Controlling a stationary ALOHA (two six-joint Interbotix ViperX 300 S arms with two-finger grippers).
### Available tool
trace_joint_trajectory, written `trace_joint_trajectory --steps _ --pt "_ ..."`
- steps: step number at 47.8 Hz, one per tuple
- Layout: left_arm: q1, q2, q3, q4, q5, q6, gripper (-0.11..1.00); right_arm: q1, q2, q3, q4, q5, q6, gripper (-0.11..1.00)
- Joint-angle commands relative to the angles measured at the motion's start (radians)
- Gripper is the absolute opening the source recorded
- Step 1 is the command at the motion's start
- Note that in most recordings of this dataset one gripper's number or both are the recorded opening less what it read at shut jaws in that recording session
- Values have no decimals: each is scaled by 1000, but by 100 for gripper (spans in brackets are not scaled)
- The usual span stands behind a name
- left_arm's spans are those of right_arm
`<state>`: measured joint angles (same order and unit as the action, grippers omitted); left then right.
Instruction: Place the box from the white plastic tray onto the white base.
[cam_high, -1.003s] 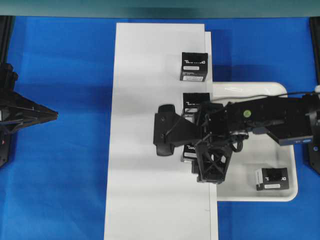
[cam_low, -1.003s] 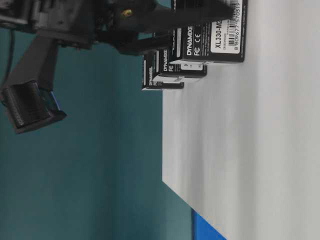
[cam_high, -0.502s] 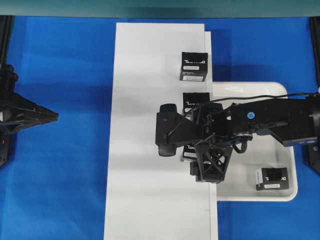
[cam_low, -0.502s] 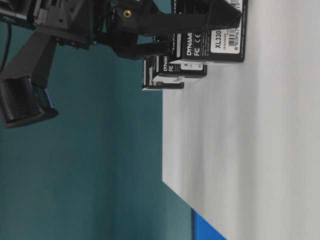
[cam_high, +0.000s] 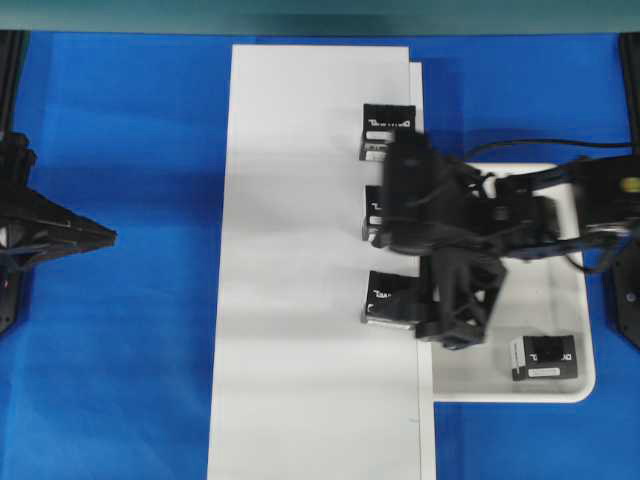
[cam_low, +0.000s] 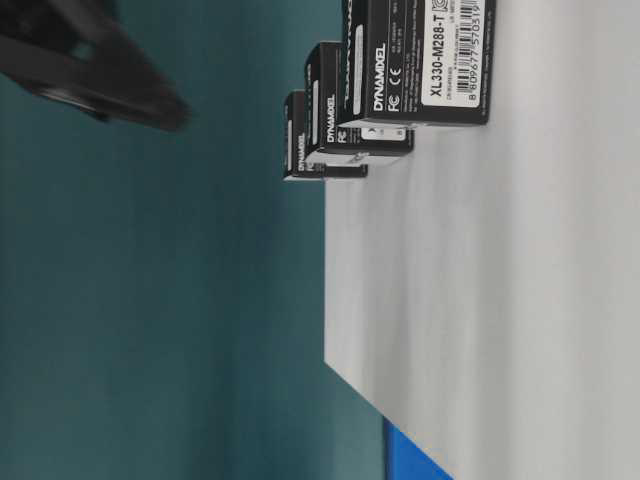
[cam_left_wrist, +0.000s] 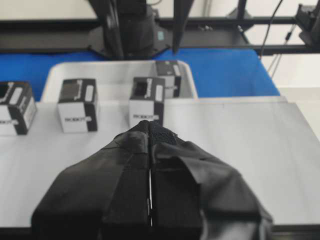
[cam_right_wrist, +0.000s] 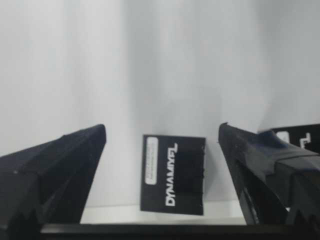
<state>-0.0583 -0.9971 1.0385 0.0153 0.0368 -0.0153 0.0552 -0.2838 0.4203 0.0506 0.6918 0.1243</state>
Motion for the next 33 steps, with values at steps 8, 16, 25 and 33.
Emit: trace_joint_trajectory --steps 8,16,25,33 --pt "-3 11 -31 2 0 -2 -6 3 -143 78 -6 -87 -3 99" --pt "-3 9 -29 2 0 2 -6 3 -239 158 -6 -156 -3 99" --pt "-5 -11 -31 2 -2 -6 -6 3 -354 235 -8 -190 -3 99" --pt "-9 -35 -34 2 -2 -11 -6 3 -465 291 -8 -193 -3 99"
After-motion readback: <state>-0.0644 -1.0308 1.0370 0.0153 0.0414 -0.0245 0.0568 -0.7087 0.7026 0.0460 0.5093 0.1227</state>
